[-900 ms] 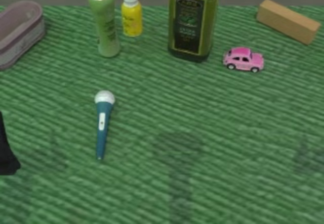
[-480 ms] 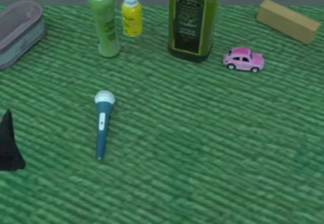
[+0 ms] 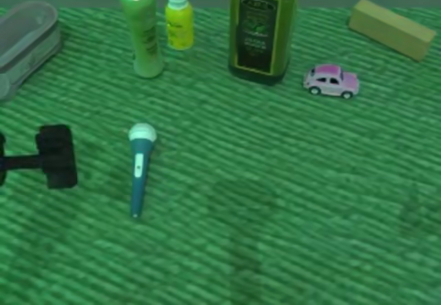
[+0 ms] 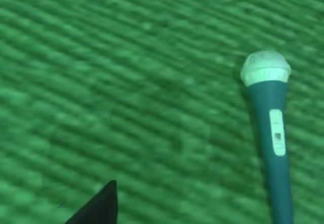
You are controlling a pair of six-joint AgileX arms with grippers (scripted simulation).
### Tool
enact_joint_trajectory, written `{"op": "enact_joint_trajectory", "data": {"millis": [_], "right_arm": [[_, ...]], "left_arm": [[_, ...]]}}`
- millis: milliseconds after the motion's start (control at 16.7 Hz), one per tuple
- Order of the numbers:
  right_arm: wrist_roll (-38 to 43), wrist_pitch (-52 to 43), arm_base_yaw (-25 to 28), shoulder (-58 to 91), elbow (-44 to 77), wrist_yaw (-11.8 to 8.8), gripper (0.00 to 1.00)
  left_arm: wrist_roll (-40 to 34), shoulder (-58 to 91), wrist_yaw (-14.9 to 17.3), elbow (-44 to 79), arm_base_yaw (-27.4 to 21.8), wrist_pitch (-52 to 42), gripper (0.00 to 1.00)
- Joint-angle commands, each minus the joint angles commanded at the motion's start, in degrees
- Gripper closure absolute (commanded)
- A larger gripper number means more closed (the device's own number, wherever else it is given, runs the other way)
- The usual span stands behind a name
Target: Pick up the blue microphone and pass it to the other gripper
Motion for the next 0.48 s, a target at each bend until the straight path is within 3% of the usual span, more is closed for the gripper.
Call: {"op": "enact_joint_trajectory", "data": {"millis": [480], "right_arm": [[0.0, 0.0, 0.0, 0.0, 0.0, 0.0, 0.0]], "left_arm": [[-8.83, 41.61, -0.61, 27.81, -9.47, -17.5, 0.0]]}}
